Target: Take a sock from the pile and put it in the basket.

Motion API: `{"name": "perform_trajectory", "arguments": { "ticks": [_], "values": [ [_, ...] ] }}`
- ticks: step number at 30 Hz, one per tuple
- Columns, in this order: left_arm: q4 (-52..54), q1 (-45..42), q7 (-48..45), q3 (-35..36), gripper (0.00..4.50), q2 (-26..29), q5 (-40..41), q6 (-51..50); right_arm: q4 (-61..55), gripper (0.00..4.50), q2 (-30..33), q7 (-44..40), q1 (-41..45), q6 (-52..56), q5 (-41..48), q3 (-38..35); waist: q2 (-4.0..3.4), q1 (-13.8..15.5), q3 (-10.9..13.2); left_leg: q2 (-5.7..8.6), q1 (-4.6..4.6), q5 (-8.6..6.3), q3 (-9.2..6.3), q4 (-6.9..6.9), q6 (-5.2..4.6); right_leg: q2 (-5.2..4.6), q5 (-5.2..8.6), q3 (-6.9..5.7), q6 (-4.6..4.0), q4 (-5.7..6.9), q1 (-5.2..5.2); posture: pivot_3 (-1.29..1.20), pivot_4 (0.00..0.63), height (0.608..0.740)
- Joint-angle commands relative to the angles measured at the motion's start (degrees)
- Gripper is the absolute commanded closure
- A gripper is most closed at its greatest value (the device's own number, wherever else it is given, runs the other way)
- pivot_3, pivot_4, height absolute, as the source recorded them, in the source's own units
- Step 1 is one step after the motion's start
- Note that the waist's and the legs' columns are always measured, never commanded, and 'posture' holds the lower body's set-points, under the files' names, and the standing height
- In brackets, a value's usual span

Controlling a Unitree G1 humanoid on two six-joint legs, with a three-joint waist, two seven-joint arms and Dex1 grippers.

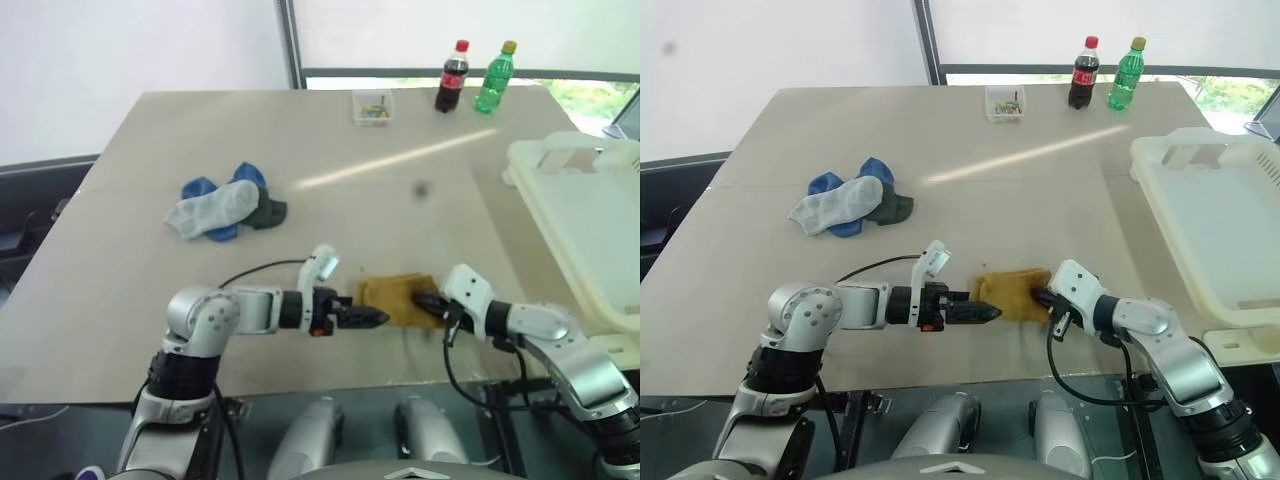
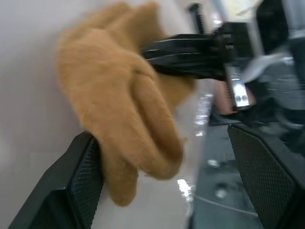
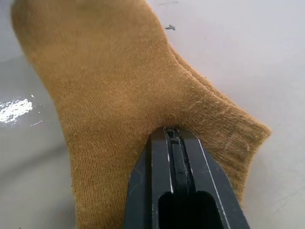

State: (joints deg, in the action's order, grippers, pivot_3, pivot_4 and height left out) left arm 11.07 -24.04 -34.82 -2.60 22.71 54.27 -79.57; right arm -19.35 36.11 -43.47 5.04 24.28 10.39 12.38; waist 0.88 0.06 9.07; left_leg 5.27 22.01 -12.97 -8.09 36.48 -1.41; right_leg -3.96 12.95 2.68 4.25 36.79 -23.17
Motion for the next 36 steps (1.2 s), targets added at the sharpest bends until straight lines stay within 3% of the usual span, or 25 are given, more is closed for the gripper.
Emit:
{"name": "perform_trajectory", "arguments": {
  "ticks": [1, 16, 27, 36],
  "values": [
    [0.2, -1.9, -2.9, -1.9, 0.33, -0.6, -0.2, 2.4, -0.3, 4.46, -0.3, -0.1, -0.6, 1.4, -0.5, 0.9, -0.01, -0.2, 0.0, 0.00, 0.00, 0.00, 0.01, 0.00, 0.00, -0.03, 0.00, 0.01, 0.00, 0.00, 0.00, 0.00, 0.150, 0.740],
    [-6.4, -7.8, -11.6, -9.6, 0.33, -5.6, -7.7, 15.1, -2.9, 4.46, -0.9, 1.3, -1.6, 2.7, -0.1, -0.8, 0.01, -0.3, 0.0, 0.02, 0.09, 0.00, 0.00, -0.01, 0.00, -0.06, -0.08, 0.00, -0.14, -0.04, -0.06, 0.00, 0.150, 0.740],
    [-20.5, -11.4, -12.9, -15.5, 0.33, -12.8, -16.0, 18.5, -9.9, 4.46, 0.5, 2.0, -3.6, 4.5, 0.6, -3.6, 0.03, 0.2, 0.1, 0.08, 0.29, 0.00, -0.06, -0.01, -0.01, 0.00, -0.08, -0.07, -0.14, -0.05, -0.20, 0.00, 0.150, 0.740],
    [-26.1, -11.4, -16.3, -19.6, 0.33, -13.3, -21.9, 21.1, -16.2, 4.46, 3.4, 2.0, -8.0, -0.7, 0.3, -8.5, 0.02, 0.9, 0.0, 0.17, 0.58, 0.02, -0.16, 0.05, 0.00, -0.05, -0.09, -0.17, -0.13, -0.07, -0.39, 0.00, 0.150, 0.740]
  ]
}}
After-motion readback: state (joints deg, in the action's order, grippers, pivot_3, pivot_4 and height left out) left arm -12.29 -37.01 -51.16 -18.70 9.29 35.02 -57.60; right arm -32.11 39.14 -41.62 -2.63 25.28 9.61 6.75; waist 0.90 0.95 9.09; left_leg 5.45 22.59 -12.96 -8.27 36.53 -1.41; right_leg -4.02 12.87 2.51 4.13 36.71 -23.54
